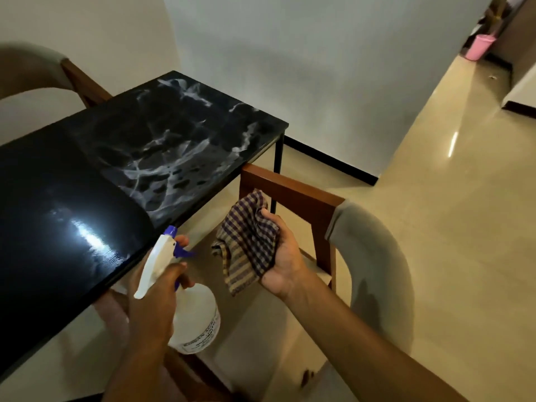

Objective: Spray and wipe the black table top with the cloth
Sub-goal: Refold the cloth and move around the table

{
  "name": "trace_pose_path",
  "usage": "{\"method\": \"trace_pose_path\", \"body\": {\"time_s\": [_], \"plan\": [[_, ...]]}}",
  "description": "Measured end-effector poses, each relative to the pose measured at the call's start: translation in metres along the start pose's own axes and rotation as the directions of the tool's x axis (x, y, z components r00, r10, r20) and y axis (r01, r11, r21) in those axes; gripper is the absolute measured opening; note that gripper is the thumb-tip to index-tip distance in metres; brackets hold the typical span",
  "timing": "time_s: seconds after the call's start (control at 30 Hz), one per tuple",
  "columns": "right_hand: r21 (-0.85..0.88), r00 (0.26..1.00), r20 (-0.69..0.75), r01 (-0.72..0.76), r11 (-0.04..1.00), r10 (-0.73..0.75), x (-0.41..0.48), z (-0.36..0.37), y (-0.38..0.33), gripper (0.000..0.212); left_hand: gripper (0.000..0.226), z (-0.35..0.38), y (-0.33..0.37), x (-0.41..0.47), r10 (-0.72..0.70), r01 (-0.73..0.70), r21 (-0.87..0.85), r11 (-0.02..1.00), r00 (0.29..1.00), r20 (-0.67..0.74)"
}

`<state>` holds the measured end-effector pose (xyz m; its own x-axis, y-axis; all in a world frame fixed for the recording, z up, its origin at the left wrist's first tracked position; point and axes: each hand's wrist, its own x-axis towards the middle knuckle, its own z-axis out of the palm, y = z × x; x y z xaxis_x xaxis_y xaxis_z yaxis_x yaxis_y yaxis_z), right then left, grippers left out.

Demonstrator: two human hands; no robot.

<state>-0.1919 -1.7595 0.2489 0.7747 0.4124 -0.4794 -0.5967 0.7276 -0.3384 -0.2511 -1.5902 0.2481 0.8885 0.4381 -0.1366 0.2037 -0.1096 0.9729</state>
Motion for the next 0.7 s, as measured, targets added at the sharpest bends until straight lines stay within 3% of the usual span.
{"method": "trace_pose_path", "body": {"time_s": [0.27, 0.43, 0.57, 0.7], "plan": [[0.031, 0.994, 0.039, -0.102, 0.994, 0.100, 0.016, -0.036, -0.091, 0.043, 0.043, 0.100, 0.029, -0.007, -0.074, 0.069, -0.044, 0.997, 0.992, -0.103], [0.025, 0.993, 0.071, -0.097, 0.995, 0.095, 0.020, -0.044, -0.117, 0.043, 0.028, 0.131, 0.040, -0.008, -0.115, 0.112, -0.028, 0.993, 0.985, -0.126], [-0.017, 0.994, 0.078, -0.075, 0.997, 0.076, 0.029, -0.052, -0.138, 0.041, 0.054, 0.153, 0.038, 0.002, -0.248, 0.235, -0.110, 0.966, 0.960, -0.128], [-0.032, 0.990, 0.074, -0.119, 0.992, 0.121, 0.051, -0.063, -0.172, 0.041, 0.037, 0.190, 0.047, 0.016, -0.274, 0.253, -0.139, 0.957, 0.948, -0.164]]}}
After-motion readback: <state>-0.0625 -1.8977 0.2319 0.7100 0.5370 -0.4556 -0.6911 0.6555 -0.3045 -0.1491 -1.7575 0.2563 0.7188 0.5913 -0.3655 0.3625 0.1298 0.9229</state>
